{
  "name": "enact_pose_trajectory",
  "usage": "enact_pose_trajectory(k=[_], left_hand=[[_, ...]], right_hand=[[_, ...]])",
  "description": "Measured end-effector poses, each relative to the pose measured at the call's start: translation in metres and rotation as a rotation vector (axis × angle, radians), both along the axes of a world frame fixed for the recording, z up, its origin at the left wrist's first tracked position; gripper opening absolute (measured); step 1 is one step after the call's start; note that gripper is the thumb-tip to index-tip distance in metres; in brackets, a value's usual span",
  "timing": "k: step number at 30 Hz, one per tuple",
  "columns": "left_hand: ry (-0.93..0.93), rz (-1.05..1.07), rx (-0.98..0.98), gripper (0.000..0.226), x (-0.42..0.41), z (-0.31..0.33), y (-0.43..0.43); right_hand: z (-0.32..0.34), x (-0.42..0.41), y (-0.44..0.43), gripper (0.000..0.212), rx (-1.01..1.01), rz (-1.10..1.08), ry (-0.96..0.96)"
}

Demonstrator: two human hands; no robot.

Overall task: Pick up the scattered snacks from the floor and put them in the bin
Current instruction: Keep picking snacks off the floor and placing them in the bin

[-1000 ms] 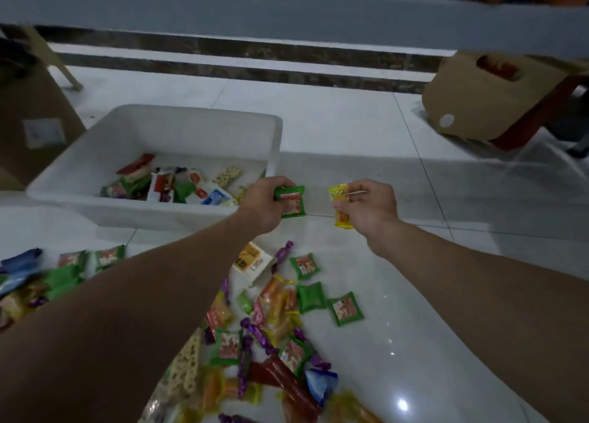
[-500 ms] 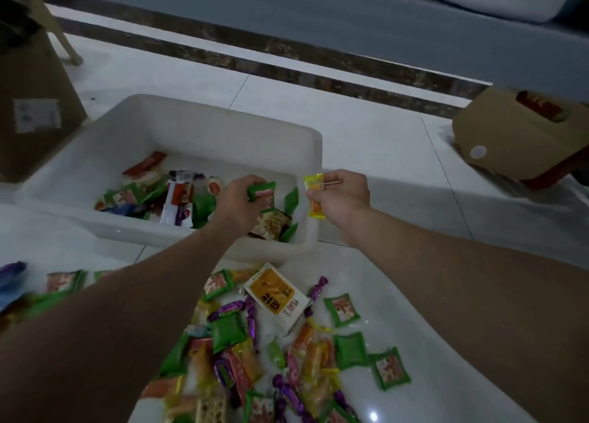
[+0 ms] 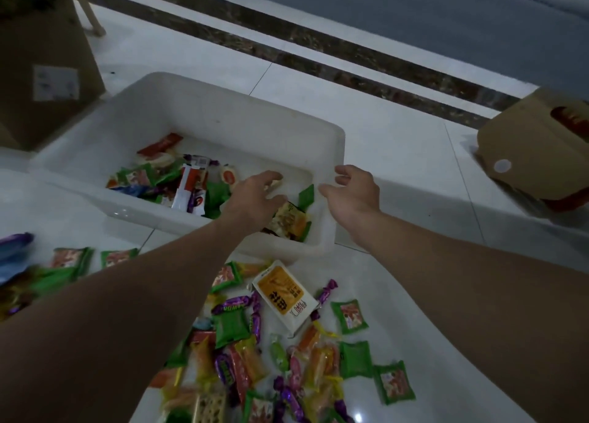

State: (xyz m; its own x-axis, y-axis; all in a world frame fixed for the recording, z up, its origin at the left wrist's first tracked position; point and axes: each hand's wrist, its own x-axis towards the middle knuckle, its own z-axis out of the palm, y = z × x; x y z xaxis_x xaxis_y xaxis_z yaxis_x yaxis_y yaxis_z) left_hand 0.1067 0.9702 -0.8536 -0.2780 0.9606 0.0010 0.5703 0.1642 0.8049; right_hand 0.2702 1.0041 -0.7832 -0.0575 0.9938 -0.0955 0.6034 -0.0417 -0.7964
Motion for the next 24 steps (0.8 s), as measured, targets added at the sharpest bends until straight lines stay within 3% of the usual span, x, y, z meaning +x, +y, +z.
enact_pose_trajectory(k=[6,14,24], left_hand=[[0.015,-0.012,0.010,0.049,0.022,0.023,-0.019],[0.043,-0.047,0.039,0.048,0.105,0.056,-0.049],[0.019,-0.069,-0.030,0.048,0.209,0.039,-0.124]], right_hand=[[0.010,0.048,-0.021,0.063,0.031,0.107,-0.100],[0.027,0.136,-0.069,0.073,0.014,0.102,-0.081],[-0.013,0.243,-0.140,0.074,-0.080,0.029,-0.031]])
